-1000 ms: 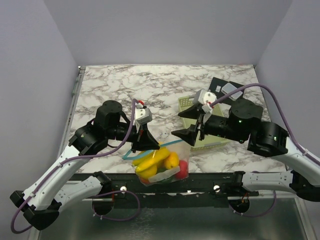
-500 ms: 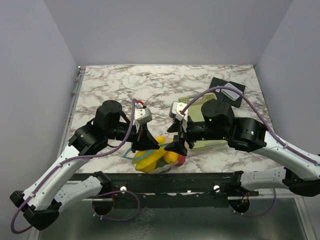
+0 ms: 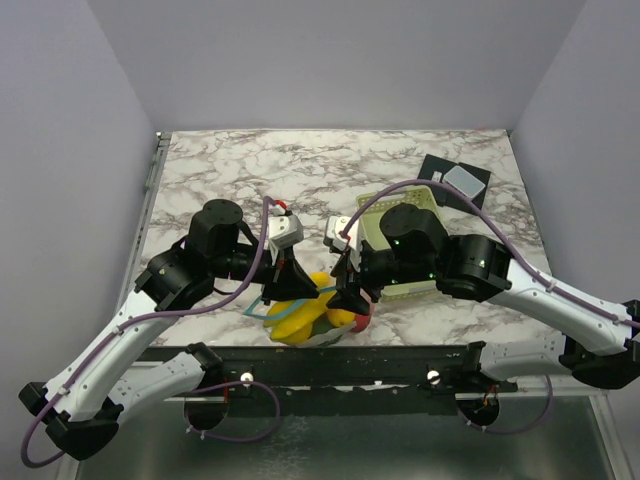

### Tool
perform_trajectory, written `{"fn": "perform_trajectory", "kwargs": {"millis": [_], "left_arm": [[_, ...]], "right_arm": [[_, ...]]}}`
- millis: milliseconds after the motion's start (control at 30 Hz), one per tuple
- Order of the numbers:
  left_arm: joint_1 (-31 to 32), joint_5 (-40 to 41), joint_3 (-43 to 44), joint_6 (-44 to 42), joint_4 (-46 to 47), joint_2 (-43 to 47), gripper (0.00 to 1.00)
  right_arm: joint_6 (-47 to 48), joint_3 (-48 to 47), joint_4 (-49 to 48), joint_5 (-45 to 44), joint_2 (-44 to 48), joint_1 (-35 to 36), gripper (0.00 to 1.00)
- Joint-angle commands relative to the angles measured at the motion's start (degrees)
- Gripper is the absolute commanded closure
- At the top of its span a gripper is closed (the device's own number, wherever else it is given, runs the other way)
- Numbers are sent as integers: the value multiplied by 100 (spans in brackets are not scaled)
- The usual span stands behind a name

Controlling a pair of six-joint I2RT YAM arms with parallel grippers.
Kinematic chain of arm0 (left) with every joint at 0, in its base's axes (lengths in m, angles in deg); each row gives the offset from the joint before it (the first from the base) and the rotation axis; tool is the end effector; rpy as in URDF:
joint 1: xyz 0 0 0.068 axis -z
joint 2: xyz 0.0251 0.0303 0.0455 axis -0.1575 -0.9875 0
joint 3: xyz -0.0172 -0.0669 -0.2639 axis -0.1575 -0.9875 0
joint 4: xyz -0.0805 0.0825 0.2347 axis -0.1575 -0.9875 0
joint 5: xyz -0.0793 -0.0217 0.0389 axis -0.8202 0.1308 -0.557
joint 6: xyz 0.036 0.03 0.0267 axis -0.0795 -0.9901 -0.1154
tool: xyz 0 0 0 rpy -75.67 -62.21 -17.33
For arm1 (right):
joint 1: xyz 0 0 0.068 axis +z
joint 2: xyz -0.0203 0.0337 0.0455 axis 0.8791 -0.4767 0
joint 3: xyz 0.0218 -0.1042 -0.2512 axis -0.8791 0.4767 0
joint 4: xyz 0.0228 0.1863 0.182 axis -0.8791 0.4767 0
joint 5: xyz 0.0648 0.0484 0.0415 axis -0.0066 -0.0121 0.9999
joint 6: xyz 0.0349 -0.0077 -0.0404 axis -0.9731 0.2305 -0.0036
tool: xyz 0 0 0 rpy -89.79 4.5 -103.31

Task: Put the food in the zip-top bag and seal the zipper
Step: Zip the zipper food storage bag at the center of the board.

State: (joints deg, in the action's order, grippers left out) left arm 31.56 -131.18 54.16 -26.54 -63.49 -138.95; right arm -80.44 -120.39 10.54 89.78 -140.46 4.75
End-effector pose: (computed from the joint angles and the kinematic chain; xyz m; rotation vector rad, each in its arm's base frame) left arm 0.1080 -0.1283 0.3900 1.2126 1.6953 -1.3223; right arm 0.0895 0.2263 0.4160 -1.4285 1.6789 0.8899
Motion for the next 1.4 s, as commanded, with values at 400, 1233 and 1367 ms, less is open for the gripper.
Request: {"fn": "perform_trajectory", "kwargs": {"millis": [400, 1233, 1367], "left_arm": [[25, -150, 283, 22, 100, 51, 100], [25, 273, 393, 75, -44, 191, 100], [25, 322, 384, 86, -83, 234, 100]], "right_arm": [[178, -108, 188, -34, -174, -1, 99], [-372, -152, -32, -4420, -24, -1, 99], [-431, -86, -133, -4970, -26, -1, 99]]}}
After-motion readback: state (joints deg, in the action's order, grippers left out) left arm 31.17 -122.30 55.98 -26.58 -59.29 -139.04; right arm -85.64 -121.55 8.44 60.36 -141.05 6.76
